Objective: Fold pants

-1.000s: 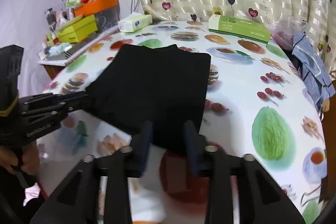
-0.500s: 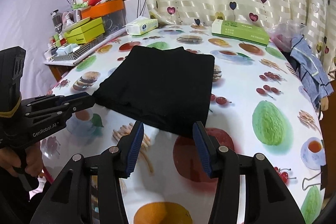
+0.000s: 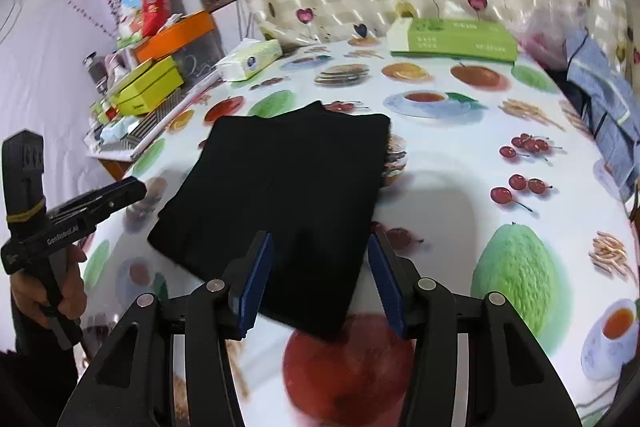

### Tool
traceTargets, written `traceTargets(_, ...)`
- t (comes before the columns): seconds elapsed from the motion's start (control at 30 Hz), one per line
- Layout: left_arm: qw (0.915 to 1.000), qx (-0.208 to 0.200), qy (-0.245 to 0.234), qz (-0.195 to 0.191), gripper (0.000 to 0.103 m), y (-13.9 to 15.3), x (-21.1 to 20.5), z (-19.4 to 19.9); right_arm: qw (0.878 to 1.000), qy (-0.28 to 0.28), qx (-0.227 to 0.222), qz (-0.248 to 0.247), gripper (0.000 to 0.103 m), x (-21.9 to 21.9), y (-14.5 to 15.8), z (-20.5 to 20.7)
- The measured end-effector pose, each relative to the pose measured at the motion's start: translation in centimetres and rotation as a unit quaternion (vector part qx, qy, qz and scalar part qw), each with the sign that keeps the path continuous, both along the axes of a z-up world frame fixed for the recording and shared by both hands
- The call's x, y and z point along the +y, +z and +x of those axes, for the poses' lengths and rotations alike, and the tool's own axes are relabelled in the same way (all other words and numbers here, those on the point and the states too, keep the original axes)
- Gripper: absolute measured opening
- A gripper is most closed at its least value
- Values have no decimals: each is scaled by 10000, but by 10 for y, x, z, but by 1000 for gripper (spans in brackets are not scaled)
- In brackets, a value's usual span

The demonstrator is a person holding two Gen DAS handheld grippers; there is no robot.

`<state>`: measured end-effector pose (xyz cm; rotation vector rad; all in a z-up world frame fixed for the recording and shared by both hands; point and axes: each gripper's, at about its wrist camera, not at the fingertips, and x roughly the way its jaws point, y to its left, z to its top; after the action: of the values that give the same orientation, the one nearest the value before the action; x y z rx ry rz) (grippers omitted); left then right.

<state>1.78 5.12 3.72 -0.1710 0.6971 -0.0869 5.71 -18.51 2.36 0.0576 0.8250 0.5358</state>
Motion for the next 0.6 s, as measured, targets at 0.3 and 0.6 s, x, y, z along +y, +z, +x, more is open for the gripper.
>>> traceTargets(0.3, 9967, 438, 26, -677, 50, -21, 21, 34, 9982, 51, 496, 347, 51, -8, -15, 35)
traceTargets(0.6, 9889, 816, 127, -1236, 50, -42, 30, 56, 9927, 216, 971, 687, 51, -4, -33, 61)
